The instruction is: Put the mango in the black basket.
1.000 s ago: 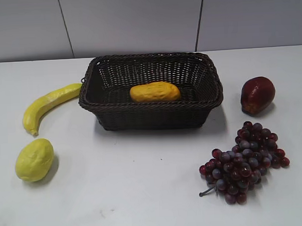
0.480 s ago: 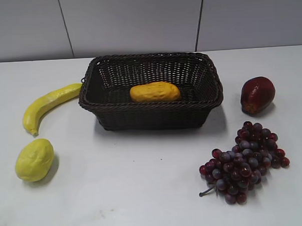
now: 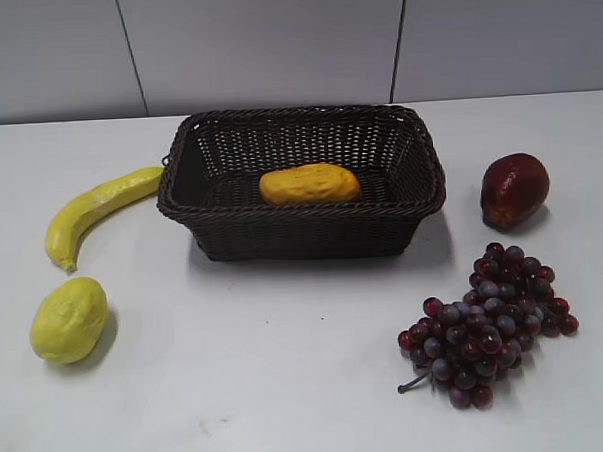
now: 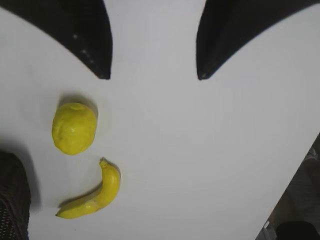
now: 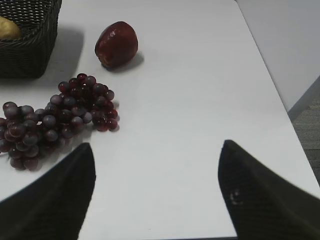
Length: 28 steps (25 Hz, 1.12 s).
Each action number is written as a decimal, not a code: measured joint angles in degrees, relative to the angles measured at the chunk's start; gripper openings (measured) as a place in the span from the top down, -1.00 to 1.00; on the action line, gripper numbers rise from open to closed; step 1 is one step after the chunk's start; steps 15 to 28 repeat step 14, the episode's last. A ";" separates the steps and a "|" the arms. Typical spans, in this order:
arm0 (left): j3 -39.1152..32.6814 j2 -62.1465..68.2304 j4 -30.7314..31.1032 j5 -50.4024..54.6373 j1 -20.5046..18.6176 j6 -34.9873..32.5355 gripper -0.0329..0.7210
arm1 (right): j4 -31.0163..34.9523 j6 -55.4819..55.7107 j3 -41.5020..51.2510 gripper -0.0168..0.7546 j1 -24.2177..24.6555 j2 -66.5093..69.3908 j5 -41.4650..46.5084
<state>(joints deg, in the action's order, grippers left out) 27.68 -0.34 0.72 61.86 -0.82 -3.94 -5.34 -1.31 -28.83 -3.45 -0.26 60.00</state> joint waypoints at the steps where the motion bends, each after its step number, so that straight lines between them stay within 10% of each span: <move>1: 0.00 0.00 0.00 0.00 0.00 0.00 -0.15 | 0.00 0.00 0.00 -0.57 0.00 0.00 0.00; 28: 0.00 0.00 0.00 0.00 0.00 0.00 -0.15 | 0.00 0.00 0.00 -0.57 0.00 0.00 0.00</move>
